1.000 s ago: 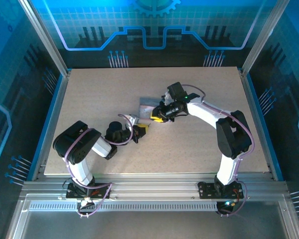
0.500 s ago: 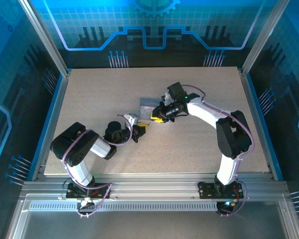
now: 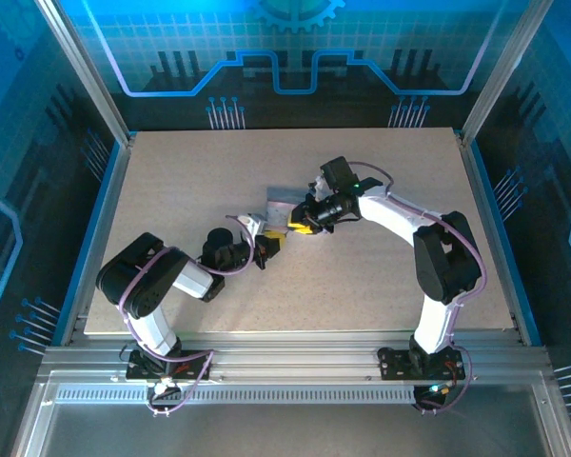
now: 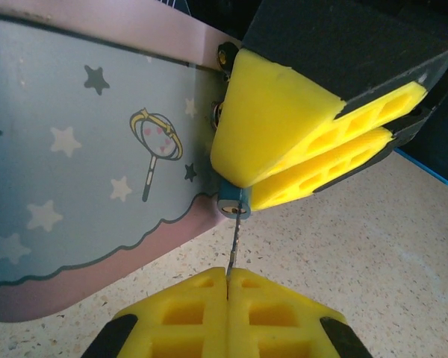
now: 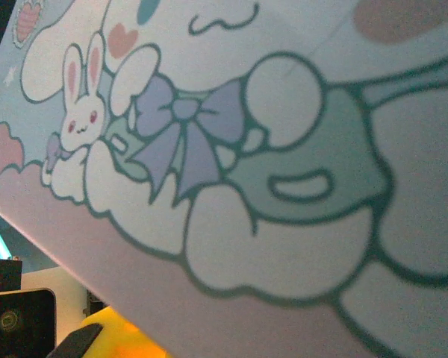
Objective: Unlock a padlock with a key
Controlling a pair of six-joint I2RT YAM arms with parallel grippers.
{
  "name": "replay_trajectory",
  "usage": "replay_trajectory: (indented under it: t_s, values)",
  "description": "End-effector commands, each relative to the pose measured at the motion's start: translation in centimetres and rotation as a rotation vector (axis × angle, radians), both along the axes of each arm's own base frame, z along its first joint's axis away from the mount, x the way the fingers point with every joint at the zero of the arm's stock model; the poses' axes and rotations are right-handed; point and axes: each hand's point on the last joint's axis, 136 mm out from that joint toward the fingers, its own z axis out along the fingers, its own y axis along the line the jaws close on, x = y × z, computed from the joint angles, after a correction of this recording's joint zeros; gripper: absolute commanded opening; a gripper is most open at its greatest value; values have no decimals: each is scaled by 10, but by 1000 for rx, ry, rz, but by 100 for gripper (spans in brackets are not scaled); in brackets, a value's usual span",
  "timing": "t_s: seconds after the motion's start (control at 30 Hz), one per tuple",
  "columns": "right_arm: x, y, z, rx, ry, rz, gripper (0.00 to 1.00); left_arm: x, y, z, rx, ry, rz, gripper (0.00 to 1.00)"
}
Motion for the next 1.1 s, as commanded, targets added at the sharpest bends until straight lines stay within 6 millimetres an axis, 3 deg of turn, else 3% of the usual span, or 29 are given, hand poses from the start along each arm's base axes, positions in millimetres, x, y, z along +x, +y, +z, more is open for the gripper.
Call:
replay_trajectory:
  t_s: [0.0,1.07]
  values:
    - [-1,3,34,72,-59,38,0,5,-5,10,-23,-25,-20,0]
    - [-7,7,23,89,-29,100,0,7,-8,32,-127,-21,-53,0]
